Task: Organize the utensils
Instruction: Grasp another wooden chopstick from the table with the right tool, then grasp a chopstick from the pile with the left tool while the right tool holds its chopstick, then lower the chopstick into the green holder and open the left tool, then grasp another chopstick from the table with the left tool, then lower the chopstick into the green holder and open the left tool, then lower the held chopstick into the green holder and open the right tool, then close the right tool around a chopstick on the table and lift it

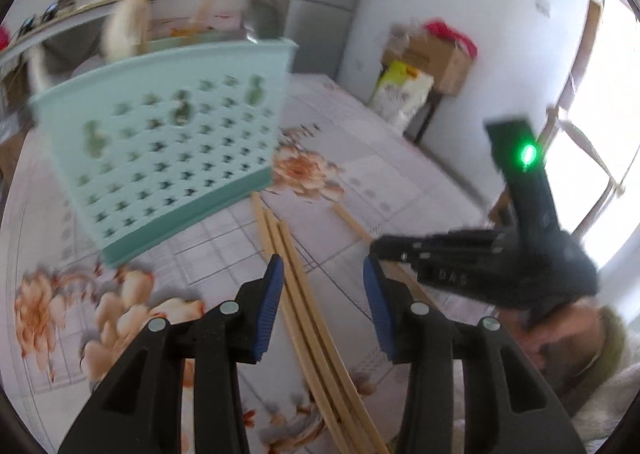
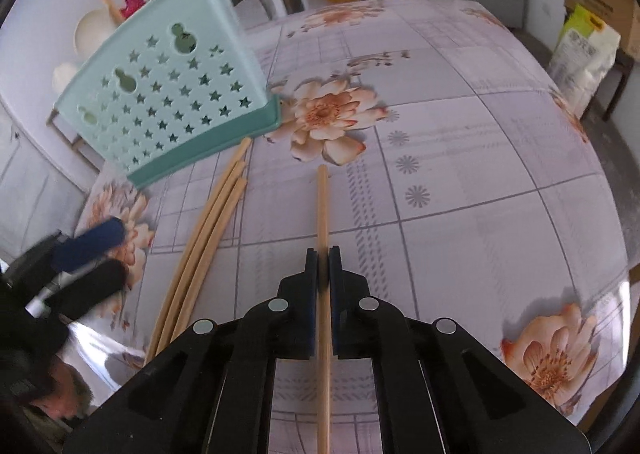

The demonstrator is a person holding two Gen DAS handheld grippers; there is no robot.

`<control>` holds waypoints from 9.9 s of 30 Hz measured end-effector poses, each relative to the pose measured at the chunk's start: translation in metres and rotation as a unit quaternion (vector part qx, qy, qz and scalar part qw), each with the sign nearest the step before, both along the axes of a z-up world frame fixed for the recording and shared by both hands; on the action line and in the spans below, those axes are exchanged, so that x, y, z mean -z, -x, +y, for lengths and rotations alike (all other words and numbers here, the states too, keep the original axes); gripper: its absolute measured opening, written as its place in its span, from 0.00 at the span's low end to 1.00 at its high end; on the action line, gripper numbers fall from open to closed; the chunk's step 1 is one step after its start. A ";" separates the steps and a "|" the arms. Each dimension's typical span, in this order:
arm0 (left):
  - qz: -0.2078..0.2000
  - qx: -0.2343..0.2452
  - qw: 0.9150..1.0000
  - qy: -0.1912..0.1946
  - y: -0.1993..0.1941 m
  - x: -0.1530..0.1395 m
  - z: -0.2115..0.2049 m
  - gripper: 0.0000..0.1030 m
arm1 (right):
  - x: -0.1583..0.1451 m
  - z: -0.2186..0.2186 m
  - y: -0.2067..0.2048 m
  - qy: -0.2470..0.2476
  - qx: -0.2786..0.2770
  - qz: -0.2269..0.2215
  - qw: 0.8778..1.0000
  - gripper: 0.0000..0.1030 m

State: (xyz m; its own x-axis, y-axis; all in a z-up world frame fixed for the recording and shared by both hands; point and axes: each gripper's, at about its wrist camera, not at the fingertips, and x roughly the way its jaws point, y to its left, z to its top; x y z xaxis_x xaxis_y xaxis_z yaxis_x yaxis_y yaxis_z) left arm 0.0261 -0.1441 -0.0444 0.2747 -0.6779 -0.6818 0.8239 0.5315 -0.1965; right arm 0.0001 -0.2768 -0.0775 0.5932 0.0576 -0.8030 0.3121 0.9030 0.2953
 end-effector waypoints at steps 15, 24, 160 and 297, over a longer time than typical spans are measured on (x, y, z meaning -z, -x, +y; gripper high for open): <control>0.016 0.001 0.996 -0.084 -0.012 0.033 -0.043 0.26 | 0.005 -0.010 0.007 -0.029 -0.003 -0.024 0.999 0.04; 0.031 -0.024 0.995 -0.092 -0.032 0.040 -0.062 0.24 | 0.008 -0.013 0.005 -0.043 0.000 -0.031 0.999 0.04; -0.245 -0.144 0.909 0.306 -0.055 -0.263 0.092 0.05 | 0.010 -0.012 0.002 -0.047 0.008 -0.028 0.998 0.04; 0.017 -0.171 0.985 -0.014 -0.025 0.021 0.085 0.46 | -0.001 0.064 -0.013 -0.033 -0.059 -0.014 0.998 0.12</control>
State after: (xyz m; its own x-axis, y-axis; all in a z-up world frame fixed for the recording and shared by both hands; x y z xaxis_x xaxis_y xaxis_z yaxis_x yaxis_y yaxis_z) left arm 0.0509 -0.0594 -0.0658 0.4606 -0.5310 -0.7112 0.5891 0.7823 -0.2025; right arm 0.0127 -0.2128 -0.0770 0.6007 0.1811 -0.7787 0.1958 0.9110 0.3630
